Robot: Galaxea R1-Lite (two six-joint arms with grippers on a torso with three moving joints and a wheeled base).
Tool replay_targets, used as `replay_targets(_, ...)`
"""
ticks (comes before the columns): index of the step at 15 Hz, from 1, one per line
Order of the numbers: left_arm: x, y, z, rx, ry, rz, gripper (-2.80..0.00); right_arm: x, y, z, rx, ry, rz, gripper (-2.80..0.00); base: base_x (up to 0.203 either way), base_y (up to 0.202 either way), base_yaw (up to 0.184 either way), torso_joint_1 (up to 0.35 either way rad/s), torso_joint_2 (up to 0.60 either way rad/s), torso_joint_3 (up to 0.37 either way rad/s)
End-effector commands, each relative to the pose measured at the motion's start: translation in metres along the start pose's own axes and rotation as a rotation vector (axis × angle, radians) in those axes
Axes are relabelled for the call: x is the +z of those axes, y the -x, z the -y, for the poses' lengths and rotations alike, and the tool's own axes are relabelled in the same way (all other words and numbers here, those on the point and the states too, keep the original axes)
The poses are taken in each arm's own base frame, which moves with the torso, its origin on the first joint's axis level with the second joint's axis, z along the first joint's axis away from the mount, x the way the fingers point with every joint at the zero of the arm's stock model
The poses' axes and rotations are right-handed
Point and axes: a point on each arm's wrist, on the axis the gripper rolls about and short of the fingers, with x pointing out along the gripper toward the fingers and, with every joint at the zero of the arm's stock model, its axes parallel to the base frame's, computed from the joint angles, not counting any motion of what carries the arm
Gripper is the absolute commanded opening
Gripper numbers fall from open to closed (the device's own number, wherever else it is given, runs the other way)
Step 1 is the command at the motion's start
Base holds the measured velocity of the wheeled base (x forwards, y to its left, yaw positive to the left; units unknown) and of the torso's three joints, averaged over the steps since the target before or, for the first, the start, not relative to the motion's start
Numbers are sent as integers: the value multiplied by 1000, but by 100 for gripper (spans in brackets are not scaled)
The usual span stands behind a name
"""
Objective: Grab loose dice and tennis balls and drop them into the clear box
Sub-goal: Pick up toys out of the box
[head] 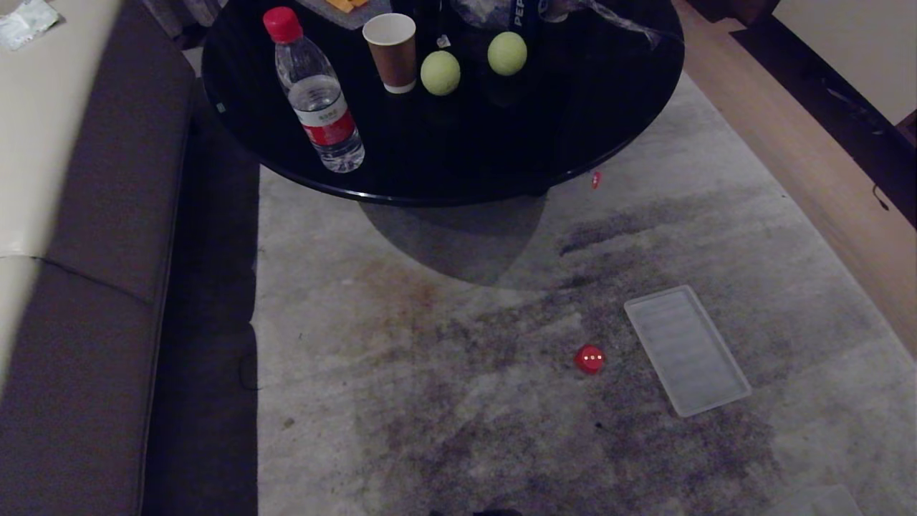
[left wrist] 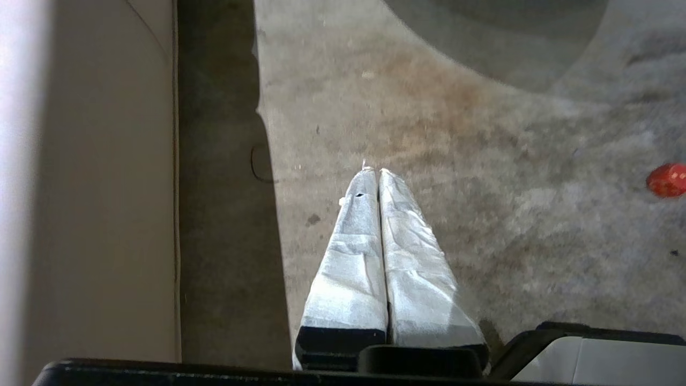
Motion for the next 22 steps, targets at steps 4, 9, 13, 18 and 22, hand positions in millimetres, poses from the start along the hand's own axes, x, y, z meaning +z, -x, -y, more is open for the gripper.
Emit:
replay_targets(4,0,0,0,0,2,-3,-280,0,0,0,1,0,0,-280,0,0,0,2,5,-193)
replay_targets(9,-1,0,0,0,4,-5,-280,0,0,0,1,0,0,-280,0,0,0,2,2,-196)
replay_targets(13,-1,0,0,0,4,-5,-280,0,0,0,1,0,0,-280,0,0,0,4,0,-198)
replay_targets(18,-1,0,0,0,4,-5,-280,0,0,0,1,0,0,-280,0,0,0,1,6,-195)
replay_targets(22,-1,0,0,0,2,-3,-280,0,0,0,8,36,2,-280,0,0,0,1,2,-147)
